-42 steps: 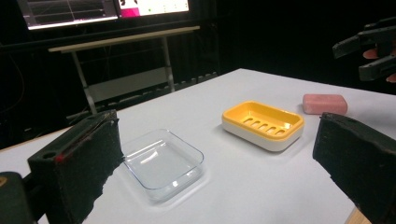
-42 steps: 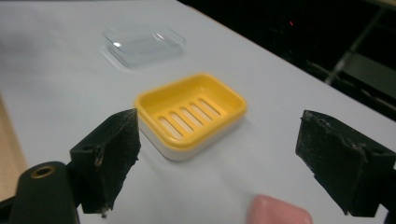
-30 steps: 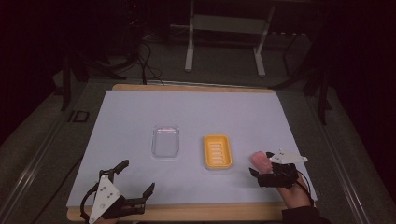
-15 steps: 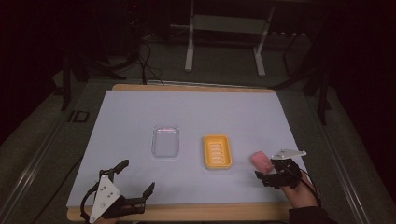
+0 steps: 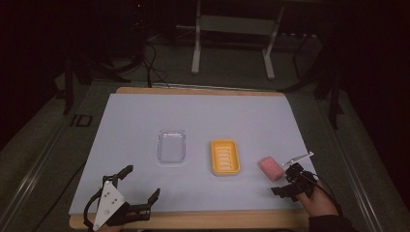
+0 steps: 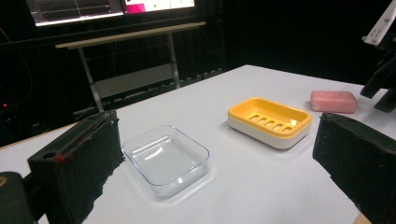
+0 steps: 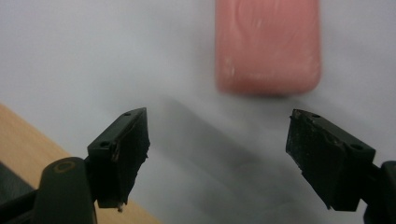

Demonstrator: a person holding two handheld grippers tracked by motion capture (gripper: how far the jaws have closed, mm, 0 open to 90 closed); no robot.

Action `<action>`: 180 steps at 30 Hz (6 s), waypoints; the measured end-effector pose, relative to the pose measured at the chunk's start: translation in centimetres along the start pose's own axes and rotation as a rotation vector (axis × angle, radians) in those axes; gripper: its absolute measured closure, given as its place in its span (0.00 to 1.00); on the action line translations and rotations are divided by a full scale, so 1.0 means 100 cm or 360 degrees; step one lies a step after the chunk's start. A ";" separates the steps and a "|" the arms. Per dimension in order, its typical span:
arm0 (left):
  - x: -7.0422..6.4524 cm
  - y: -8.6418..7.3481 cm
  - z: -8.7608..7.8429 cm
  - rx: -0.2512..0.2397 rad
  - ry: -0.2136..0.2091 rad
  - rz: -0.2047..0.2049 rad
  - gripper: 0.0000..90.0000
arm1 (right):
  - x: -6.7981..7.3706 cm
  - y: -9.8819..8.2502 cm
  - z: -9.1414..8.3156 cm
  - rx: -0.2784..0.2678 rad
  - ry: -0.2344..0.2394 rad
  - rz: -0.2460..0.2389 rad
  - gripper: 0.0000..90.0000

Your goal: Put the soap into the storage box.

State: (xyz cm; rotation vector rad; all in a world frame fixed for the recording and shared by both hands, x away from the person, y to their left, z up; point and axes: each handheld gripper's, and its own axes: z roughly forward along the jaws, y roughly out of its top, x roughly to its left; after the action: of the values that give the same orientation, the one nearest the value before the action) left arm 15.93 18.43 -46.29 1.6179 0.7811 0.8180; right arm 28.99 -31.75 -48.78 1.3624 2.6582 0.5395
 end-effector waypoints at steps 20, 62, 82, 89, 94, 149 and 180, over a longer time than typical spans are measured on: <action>-0.002 0.000 0.001 0.0038 -0.0011 0.0019 0.02 | -0.001 0.009 -0.003 0.0351 -0.0033 -0.0068 0.24; -0.002 0.000 0.001 0.0038 -0.0013 0.0015 0.02 | -0.025 0.062 0.015 0.0519 0.0053 -0.0069 0.21; -0.002 0.000 0.002 0.0043 -0.0021 0.0013 0.02 | -0.025 0.085 0.028 0.0385 0.0034 -0.0132 0.28; -0.002 -0.001 0.002 0.0043 -0.0022 0.0010 0.02 | -0.023 0.084 0.036 0.0412 0.0009 -0.0154 0.36; -0.002 -0.001 0.002 0.0042 -0.0020 0.0010 0.02 | -0.020 0.083 0.041 0.0438 -0.0058 -0.0194 0.40; -0.002 -0.001 0.002 0.0038 0.0003 -0.0003 0.02 | -0.015 0.147 -0.006 0.0505 -0.0206 0.0553 0.42; -0.003 -0.001 0.001 0.0033 0.0002 0.0001 0.02 | 0.042 0.202 -0.019 0.0466 -0.0140 0.0519 0.42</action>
State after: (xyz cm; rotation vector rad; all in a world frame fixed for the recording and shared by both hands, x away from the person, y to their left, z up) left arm 15.84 18.20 -46.41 1.6363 0.7924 0.8139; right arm 41.51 -18.07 -39.49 1.8704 2.5315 0.1109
